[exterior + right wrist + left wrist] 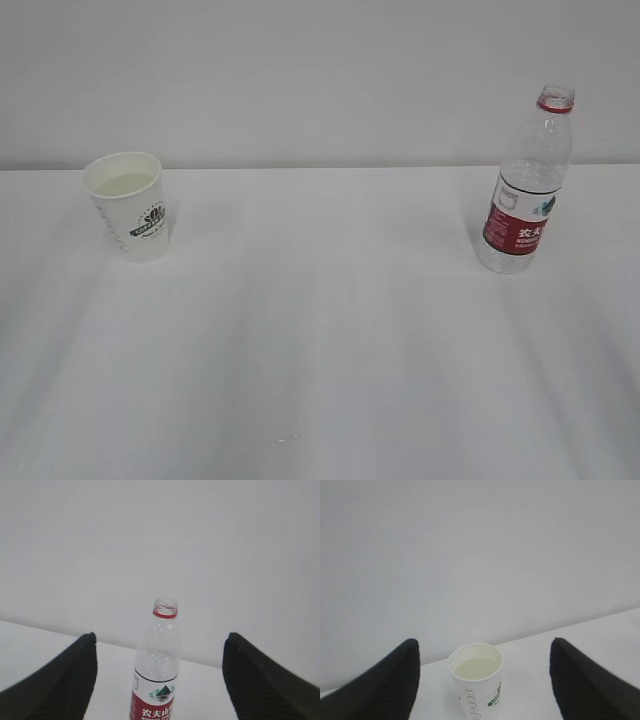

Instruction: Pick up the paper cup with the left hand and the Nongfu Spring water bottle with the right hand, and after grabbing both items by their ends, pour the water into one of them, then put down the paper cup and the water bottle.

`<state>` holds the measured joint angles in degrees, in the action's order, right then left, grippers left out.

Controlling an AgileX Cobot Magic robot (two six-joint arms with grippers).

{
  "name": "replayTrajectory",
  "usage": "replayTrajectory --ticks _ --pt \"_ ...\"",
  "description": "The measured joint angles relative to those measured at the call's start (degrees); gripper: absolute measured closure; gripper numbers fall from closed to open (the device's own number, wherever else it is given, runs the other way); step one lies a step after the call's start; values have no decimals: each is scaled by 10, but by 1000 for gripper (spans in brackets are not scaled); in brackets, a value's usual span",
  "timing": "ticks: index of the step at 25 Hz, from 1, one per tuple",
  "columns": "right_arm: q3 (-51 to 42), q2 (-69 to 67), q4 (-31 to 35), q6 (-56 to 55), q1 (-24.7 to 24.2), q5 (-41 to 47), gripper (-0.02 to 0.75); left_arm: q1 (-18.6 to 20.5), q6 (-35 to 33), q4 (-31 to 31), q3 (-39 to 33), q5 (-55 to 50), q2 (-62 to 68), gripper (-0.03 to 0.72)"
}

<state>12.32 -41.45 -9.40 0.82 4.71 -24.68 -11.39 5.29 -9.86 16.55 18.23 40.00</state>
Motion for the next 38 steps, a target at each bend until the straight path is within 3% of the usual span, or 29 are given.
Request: replayTrajectory --ticks 11,17,27,38 --pt "-1 118 -3 -2 0 121 150 -20 1 -1 0 -135 -117 100" --pt "-3 154 -3 -8 0 161 150 -20 1 -1 46 -227 -139 101" --pt "1 226 -3 -8 0 258 150 -21 1 -1 65 -298 -147 101" --pt "53 267 -3 -8 0 392 151 -21 1 8 69 -408 -269 101"
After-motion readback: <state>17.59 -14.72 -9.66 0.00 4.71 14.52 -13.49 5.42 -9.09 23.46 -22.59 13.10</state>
